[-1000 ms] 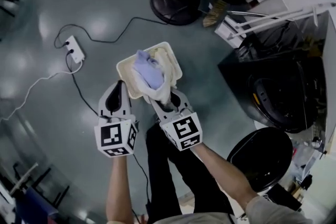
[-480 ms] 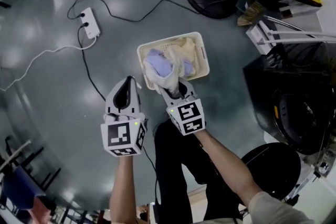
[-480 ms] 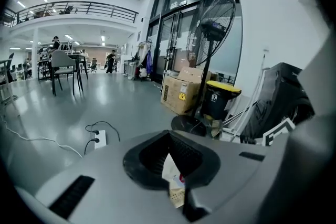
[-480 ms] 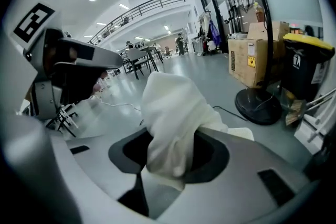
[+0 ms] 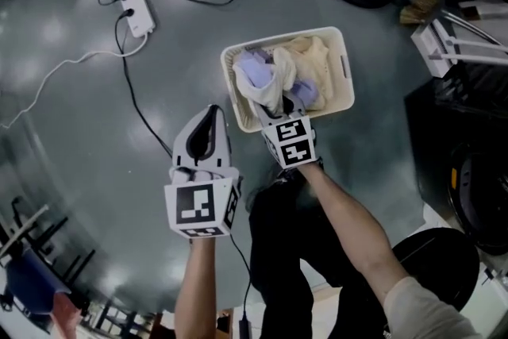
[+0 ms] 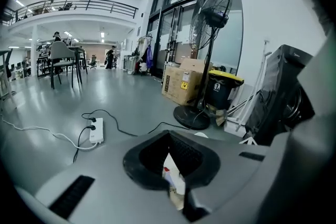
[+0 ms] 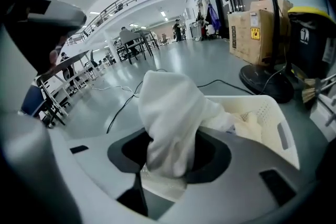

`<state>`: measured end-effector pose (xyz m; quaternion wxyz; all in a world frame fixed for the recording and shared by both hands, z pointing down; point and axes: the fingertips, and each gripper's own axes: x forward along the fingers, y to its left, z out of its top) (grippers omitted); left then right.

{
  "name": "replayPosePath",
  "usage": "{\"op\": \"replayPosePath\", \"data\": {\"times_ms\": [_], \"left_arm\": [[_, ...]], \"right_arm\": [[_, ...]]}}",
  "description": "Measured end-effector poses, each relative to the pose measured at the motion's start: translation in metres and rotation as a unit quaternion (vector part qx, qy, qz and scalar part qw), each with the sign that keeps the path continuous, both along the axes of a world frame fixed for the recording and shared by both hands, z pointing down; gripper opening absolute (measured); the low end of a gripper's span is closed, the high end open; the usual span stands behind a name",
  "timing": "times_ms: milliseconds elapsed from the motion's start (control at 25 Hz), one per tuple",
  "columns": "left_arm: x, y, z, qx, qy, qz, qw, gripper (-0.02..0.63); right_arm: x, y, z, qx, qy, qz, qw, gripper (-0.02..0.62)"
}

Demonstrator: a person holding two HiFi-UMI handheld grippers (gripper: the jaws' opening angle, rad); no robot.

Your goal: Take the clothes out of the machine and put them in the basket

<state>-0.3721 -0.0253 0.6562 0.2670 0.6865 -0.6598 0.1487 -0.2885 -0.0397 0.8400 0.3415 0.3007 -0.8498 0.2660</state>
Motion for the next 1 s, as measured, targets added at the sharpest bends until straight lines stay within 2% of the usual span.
{"op": "replayPosePath", "data": {"times_ms": [200,320,400,440,480,560,840,920,1000], "left_arm": [[0.004,-0.005,0.028,-0.005,0.004,0.009,0.9999,0.017],[0.000,-0.004,0.036,-0.008,0.000,0.014,0.9999,0.017],[0.001,0.000,0.035,-0.011,-0.004,0.020,0.9997,0.017],[0.002,0.001,0.031,-0.012,-0.005,0.024,0.9996,0.017],[0.004,0.000,0.027,-0.011,-0.006,0.028,0.9995,0.017],[0.008,-0.004,0.014,-0.007,-0.008,0.036,0.9993,0.017],[0.051,-0.020,-0.046,0.005,-0.002,0.072,0.9974,0.017],[0.068,-0.023,-0.064,0.005,0.002,0.088,0.9961,0.017],[0.084,-0.026,-0.082,0.004,0.004,0.103,0.9947,0.017]], "right_arm": [[-0.006,0.010,0.060,-0.032,0.036,-0.020,0.999,0.212],[-0.008,0.009,0.079,-0.053,0.039,-0.010,0.998,0.224],[-0.010,0.018,0.085,-0.076,0.034,-0.007,0.996,0.258],[-0.010,0.022,0.084,-0.080,0.029,-0.006,0.996,0.311],[-0.010,0.024,0.079,-0.075,0.024,-0.006,0.997,0.351],[-0.007,0.021,0.062,-0.047,0.016,-0.001,0.999,0.388],[0.030,0.002,-0.045,0.015,-0.024,0.056,0.998,0.393],[0.045,-0.001,-0.080,0.028,-0.032,0.069,0.997,0.365],[0.061,-0.002,-0.113,0.040,-0.035,0.077,0.996,0.289]]}}
